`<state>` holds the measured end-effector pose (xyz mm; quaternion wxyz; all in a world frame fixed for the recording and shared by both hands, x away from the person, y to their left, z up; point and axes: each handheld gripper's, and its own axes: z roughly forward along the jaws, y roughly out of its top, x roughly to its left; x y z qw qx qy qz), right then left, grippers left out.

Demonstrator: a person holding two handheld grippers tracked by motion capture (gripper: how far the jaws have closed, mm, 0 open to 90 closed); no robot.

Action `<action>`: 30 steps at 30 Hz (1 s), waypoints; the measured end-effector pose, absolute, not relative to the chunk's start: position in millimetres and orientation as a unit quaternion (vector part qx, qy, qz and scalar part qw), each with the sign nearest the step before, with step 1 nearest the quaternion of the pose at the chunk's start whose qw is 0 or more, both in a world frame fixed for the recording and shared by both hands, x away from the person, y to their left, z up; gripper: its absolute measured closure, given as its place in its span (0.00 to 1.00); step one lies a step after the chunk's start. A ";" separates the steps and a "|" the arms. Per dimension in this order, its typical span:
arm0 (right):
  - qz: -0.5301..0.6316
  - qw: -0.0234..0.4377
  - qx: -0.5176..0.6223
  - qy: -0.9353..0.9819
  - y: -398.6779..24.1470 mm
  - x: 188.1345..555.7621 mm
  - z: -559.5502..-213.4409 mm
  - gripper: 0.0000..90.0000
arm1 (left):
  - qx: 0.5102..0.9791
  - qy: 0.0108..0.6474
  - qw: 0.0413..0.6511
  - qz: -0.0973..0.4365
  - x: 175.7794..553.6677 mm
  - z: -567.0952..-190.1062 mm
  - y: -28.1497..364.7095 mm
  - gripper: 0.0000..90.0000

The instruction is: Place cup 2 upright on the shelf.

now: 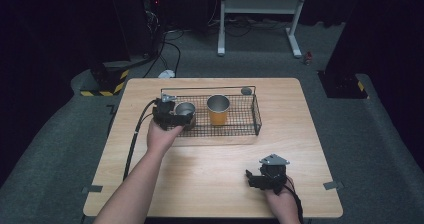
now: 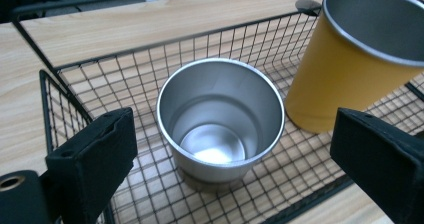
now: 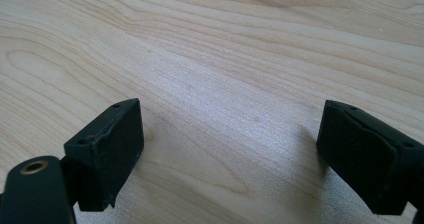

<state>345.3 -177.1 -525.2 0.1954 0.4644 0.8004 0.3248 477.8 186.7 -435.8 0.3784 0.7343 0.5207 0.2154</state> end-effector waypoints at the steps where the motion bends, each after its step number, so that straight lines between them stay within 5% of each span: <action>1: 0.325 0.195 0.464 0.800 -177.1 345.3 -525.2 0.13 | 0.736 0.519 0.378 0.215 475.9 -436.3 188.5 0.06; 30: 0.325 0.195 0.464 0.800 -177.1 345.2 -525.2 0.13 | 0.749 0.491 0.401 0.194 398.7 -446.6 229.2 0.08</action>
